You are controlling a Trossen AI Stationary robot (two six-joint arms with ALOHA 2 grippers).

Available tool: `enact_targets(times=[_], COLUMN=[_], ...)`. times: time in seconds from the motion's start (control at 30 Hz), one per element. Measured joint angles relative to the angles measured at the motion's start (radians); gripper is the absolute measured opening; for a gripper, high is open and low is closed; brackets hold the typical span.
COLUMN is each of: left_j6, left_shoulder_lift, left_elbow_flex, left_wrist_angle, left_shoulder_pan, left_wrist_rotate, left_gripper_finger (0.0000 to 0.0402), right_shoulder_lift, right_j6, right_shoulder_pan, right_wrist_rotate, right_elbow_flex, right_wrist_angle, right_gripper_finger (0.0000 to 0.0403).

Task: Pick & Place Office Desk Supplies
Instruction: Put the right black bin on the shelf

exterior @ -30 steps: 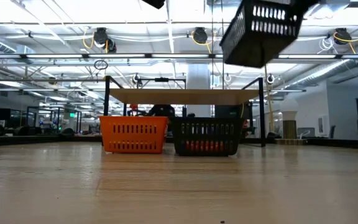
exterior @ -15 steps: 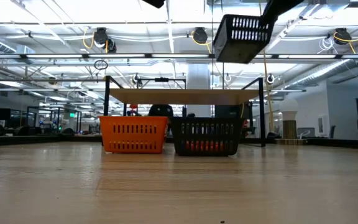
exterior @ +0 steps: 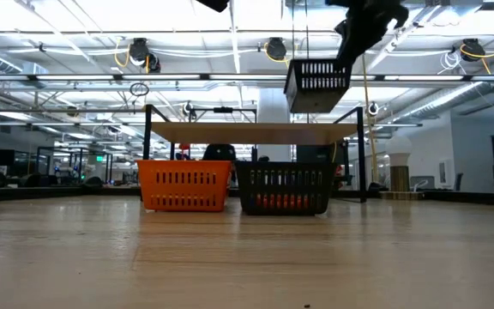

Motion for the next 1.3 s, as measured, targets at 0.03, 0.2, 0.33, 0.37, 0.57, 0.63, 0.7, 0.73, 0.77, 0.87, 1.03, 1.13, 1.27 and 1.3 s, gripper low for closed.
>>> enact_targets(times=[0.03,0.2,0.33,0.37,0.57,0.63,0.7,0.73,0.77,0.87,1.03,1.13,1.27,1.3], left_j6=[-0.001,-0.007,-0.008,-0.008,-0.012,-0.017,-0.019,-0.019,-0.019,-0.022,-0.022,-0.022,-0.022,-0.022], left_shoulder_lift=[0.0,0.0,0.0,0.0,0.0,0.0,0.0,0.0,0.0,0.0,0.0,0.0,0.0,0.0], left_elbow_flex=[0.0,0.0,0.0,0.0,0.0,0.0,0.0,0.0,0.0,0.0,0.0,0.0,0.0,0.0], left_wrist_angle=[0.0,0.0,0.002,0.003,0.004,0.004,0.004,0.004,0.004,0.004,0.008,0.008,0.008,0.008], left_shoulder_pan=[0.0,0.0,0.0,0.0,0.0,0.0,0.0,0.0,0.0,0.0,0.0,0.0,0.0,0.0], left_wrist_rotate=[0.0,0.0,0.001,0.0,0.001,0.001,0.001,0.001,0.001,0.001,0.001,0.001,0.001,0.001], left_gripper_finger=[0.0088,0.0088,0.0088,0.0088,0.0088,0.0088,0.0088,0.0088,0.0088,0.0088,0.0088,0.0088,0.0088,0.0088], right_shoulder_lift=[0.01,0.052,0.075,0.078,0.078,0.078,0.078,0.078,0.078,0.078,0.078,0.078,0.078,0.078], right_j6=[-0.009,-0.059,-0.088,-0.091,-0.106,-0.106,-0.11,-0.113,-0.113,-0.113,-0.113,-0.113,-0.113,-0.113], right_shoulder_pan=[-0.011,-0.058,-0.091,-0.097,-0.117,-0.117,-0.117,-0.117,-0.117,-0.117,-0.118,-0.126,-0.147,-0.152], right_wrist_rotate=[-0.001,-0.001,-0.001,-0.001,-0.001,0.0,0.0,0.0,0.0,0.001,0.002,0.002,0.002,0.002], right_elbow_flex=[0.0,0.0,0.0,0.0,0.0,0.0,0.0,0.0,0.0,0.0,0.0,0.0,0.0,0.0], right_wrist_angle=[0.0,0.01,0.019,0.021,0.024,0.022,0.021,0.02,0.02,0.02,0.014,0.014,0.014,0.014], right_gripper_finger=[0.0,0.0,0.0,0.0,0.0001,0.0001,0.0001,0.0001,0.0001,0.0001,0.0001,0.0001,0.0001,0.0001])
